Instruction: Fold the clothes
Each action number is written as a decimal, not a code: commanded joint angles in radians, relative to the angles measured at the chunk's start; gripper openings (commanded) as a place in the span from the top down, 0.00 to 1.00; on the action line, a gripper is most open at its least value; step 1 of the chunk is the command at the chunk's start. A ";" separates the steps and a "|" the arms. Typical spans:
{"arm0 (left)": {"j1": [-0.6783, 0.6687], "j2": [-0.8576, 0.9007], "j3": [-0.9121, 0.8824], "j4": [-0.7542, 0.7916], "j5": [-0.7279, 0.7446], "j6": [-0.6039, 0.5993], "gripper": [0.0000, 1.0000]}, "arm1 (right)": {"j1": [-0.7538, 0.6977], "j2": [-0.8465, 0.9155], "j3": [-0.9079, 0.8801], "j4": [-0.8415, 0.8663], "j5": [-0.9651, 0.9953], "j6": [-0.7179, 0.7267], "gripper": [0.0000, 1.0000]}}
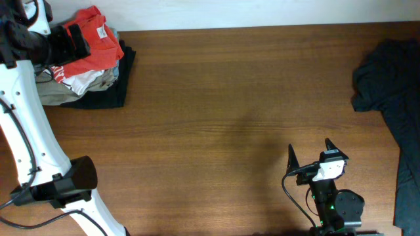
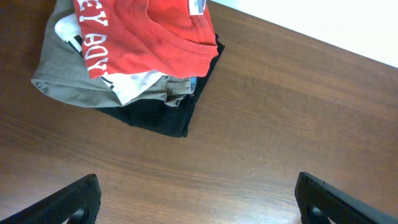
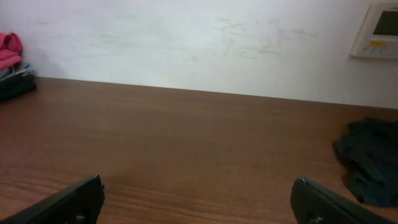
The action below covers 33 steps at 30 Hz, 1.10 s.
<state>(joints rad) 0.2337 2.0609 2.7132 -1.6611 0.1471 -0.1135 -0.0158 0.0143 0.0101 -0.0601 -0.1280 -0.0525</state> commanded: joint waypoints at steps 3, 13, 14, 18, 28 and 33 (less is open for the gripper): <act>-0.002 0.013 0.000 -0.002 0.006 0.005 0.01 | 0.009 -0.011 -0.005 -0.008 0.006 0.000 0.01; -0.039 -0.072 -0.016 -0.027 -0.043 0.010 0.01 | 0.009 -0.011 -0.005 -0.007 0.006 0.000 0.01; -0.056 -0.098 -0.036 -0.027 -0.065 0.010 0.01 | 0.009 -0.011 -0.005 -0.007 0.006 0.000 0.01; -0.165 -0.258 -0.237 -0.021 -0.232 0.009 0.01 | 0.009 -0.011 -0.005 -0.008 0.006 0.000 0.01; -0.269 -0.881 -1.228 0.454 -0.301 0.009 0.01 | 0.009 -0.011 -0.005 -0.007 0.006 0.000 0.01; -0.268 -1.225 -1.716 0.830 -0.297 0.009 0.01 | 0.009 -0.011 -0.005 -0.008 0.006 0.000 0.01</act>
<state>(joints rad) -0.0311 1.0241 1.2385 -0.9756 -0.1463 -0.1131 -0.0158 0.0120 0.0101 -0.0597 -0.1276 -0.0532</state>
